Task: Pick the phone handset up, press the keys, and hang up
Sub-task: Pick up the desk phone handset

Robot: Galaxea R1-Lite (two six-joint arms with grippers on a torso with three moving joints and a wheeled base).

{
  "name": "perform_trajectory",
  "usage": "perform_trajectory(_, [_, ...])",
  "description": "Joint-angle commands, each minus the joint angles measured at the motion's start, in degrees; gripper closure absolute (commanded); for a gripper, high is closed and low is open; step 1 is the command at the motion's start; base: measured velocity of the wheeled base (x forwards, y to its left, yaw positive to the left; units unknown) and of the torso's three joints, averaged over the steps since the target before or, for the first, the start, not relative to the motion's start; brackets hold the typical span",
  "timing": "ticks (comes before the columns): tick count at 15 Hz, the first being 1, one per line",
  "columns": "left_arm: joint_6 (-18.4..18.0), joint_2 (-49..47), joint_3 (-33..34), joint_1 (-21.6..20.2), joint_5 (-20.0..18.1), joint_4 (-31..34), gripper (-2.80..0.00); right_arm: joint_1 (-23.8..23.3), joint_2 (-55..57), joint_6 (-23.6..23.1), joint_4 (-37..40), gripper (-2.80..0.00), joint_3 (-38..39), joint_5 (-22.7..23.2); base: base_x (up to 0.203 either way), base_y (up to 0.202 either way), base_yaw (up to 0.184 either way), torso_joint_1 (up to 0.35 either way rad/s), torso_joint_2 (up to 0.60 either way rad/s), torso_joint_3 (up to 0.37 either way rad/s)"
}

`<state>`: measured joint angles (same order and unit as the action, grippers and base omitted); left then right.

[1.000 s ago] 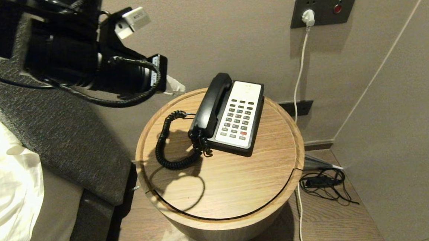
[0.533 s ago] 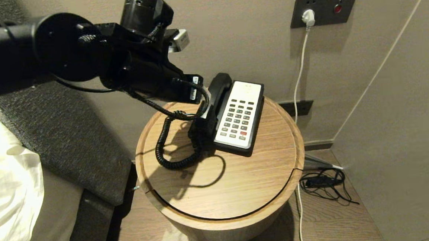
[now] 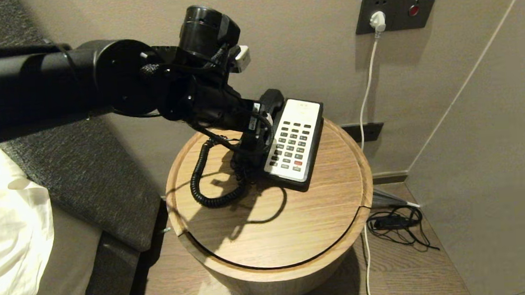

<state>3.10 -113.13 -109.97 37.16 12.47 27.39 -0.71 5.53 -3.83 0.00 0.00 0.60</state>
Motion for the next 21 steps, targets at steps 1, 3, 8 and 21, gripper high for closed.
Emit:
perform_trajectory(1, [-0.1,-0.5,0.0,0.4,0.6,0.1,-2.80,0.0,0.1,0.0,0.0,0.00,0.0,0.0,0.000,0.000,0.000,0.000,0.00,0.000])
perform_trajectory(3, [-0.1,-1.3,0.0,0.4,0.7,0.1,-2.80,0.0,0.1,0.0,0.0,0.00,0.0,0.0,0.000,0.000,0.000,0.000,0.00,0.000])
perform_trajectory(8, [-0.5,-2.8,-0.1,0.4,0.8,-1.0,-2.80,0.0,0.1,0.0,0.0,0.00,0.0,0.0,0.000,0.000,0.000,0.000,0.00,0.000])
perform_trajectory(21, [-0.2,-4.6,-0.1,-0.3,1.7,-2.0,0.00,0.0,0.1,0.0,0.0,0.00,0.0,0.0,0.000,0.000,0.000,0.000,0.00,0.000])
